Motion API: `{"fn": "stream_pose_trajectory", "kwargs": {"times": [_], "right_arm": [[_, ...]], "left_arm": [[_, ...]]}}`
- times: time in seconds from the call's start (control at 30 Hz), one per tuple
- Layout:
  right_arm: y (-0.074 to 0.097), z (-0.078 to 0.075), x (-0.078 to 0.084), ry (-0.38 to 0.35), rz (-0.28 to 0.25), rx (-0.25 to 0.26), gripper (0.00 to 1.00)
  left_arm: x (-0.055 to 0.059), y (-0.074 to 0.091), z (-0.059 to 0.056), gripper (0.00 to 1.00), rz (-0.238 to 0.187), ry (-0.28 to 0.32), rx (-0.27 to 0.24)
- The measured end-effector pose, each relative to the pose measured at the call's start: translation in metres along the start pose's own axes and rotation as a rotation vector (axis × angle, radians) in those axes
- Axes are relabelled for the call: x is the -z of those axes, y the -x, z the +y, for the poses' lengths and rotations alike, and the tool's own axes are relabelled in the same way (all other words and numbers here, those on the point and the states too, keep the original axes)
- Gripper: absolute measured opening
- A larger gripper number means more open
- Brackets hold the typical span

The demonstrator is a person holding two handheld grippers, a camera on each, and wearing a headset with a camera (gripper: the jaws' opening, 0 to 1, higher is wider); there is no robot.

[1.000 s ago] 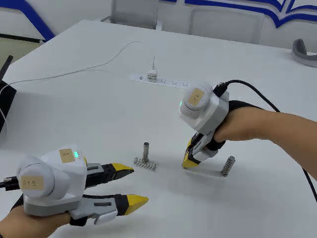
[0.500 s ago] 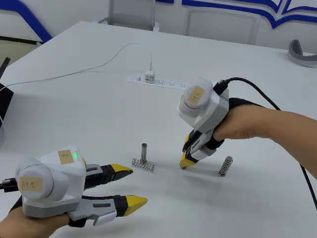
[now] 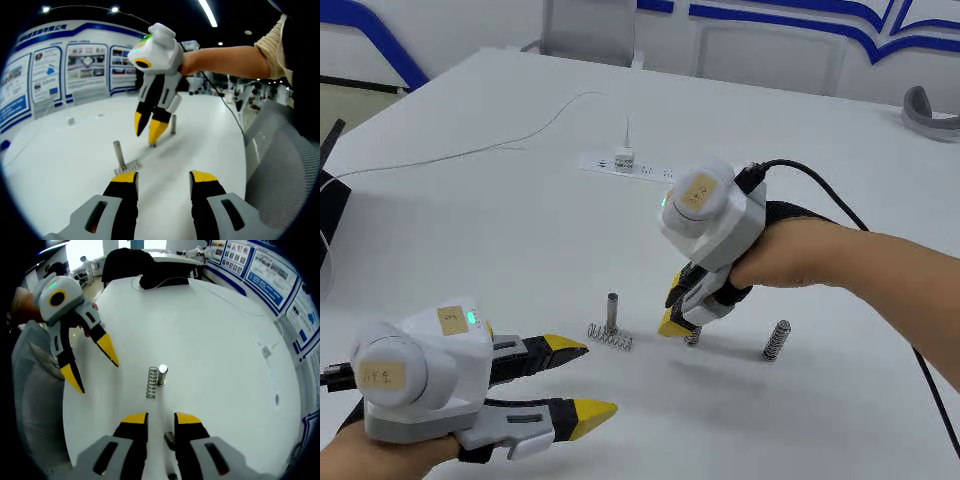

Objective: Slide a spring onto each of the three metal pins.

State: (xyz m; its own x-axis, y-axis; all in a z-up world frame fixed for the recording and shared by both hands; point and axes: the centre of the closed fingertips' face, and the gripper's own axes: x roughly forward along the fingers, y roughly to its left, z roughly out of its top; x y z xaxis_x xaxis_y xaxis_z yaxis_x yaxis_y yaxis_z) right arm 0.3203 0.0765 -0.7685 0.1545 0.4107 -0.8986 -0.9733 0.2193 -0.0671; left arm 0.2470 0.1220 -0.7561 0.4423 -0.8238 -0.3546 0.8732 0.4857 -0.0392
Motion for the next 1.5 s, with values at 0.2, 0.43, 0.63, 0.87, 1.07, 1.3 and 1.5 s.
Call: {"fn": "stream_pose_trajectory", "kwargs": {"times": [0.2,0.43,0.63,0.87,1.07,1.3,1.5], "right_arm": [[-0.007,0.005,-0.007,0.001,-0.016,-0.009,0.2],[-0.017,0.01,-0.013,-0.011,-0.032,-0.022,0.18],[-0.027,0.015,-0.017,-0.01,-0.031,-0.036,0.17],[-0.034,0.016,-0.018,-0.01,-0.027,-0.037,0.15],[-0.041,0.016,-0.017,-0.011,-0.017,-0.041,0.14],[-0.048,0.017,-0.017,-0.017,-0.008,-0.047,0.12],[-0.051,0.019,-0.015,-0.015,0.003,-0.053,0.12]], "left_arm": [[0.001,0.001,0.001,0.42,0.001,0.001,-0.002],[0.001,0.002,0.002,0.41,0.002,0.003,-0.005],[0.002,0.004,0.004,0.41,0.001,0.005,-0.011],[0.004,0.006,0.005,0.41,0.003,0.011,-0.017],[0.004,0.007,0.006,0.41,0.004,0.012,-0.022],[0.004,0.008,0.007,0.4,0.005,0.014,-0.027],[0.005,0.01,0.008,0.4,0.006,0.017,-0.032]]}}
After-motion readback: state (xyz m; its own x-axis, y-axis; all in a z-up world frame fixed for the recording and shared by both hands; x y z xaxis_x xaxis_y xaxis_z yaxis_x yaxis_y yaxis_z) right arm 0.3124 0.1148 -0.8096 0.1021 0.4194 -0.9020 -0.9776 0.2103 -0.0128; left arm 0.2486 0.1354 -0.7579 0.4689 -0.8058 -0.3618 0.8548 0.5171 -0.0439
